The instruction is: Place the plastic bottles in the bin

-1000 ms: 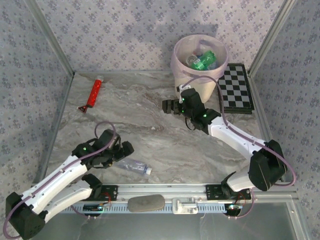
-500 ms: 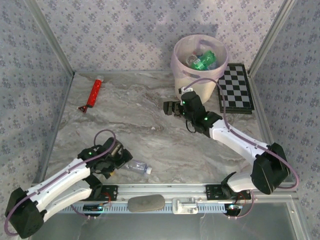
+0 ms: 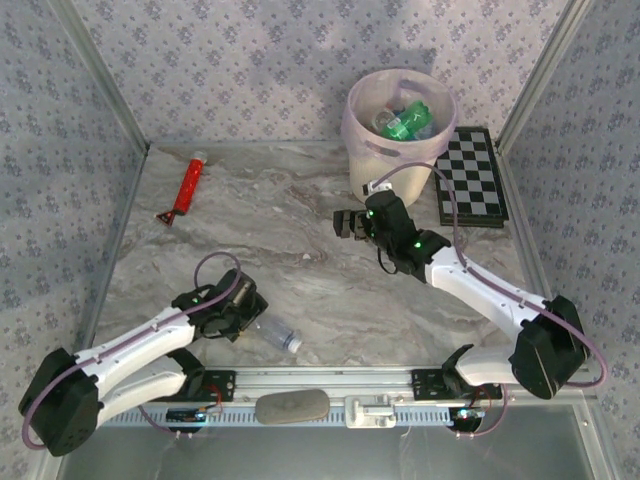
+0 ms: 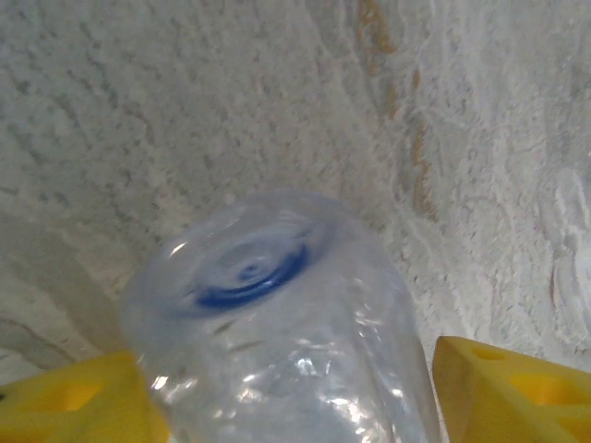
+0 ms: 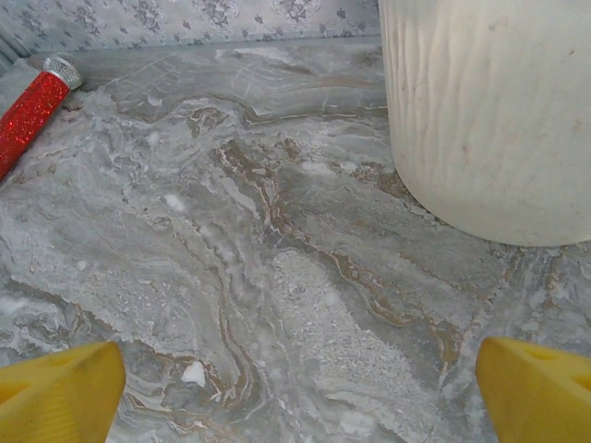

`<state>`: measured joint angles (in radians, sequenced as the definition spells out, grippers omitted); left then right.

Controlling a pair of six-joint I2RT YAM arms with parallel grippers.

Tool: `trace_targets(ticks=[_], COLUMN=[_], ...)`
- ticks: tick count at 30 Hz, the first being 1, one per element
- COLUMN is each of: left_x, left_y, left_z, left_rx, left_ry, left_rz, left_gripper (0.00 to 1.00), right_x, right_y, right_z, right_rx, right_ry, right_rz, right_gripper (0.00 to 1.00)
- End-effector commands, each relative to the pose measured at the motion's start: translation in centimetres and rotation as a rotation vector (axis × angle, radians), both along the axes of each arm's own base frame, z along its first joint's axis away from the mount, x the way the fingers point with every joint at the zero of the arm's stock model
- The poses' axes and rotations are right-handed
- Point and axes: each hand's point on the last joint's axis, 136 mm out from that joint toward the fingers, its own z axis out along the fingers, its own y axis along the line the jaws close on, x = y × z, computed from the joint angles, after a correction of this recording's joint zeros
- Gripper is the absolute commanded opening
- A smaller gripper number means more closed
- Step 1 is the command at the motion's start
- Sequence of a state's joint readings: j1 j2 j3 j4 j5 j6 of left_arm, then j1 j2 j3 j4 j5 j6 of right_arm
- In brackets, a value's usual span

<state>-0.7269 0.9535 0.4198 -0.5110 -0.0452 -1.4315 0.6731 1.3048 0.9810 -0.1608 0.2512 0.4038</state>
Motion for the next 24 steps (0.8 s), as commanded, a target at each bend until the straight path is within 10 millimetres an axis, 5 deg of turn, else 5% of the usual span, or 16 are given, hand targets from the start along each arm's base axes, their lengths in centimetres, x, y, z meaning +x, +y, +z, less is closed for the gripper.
trace_targets(ticks=[1,8,24], left_x=[1.3,3.9,19.7], left_y=[-0.2,-0.5,-4.2], left_z=[0.4,1.4,13.2], left_rx=[0.006,-0.006,-0.2], left_ry=[-0.057,-0.147,-0.567], left_rz=[0.024,0.056,0.024], left_gripper=[0.62,0.46,0.44], right_x=[-0.6,-0.7,-4.5], right_y=[-0.6,0.4,10.9], right_z=[0.3,0.2,-0.4], right_rx=[-0.015,0.0,0.178], right_ry=[-0.008,-0.005,0.064], right_rz=[-0.018,0.031,0.579], right_gripper=[0.99,0.99,0.97])
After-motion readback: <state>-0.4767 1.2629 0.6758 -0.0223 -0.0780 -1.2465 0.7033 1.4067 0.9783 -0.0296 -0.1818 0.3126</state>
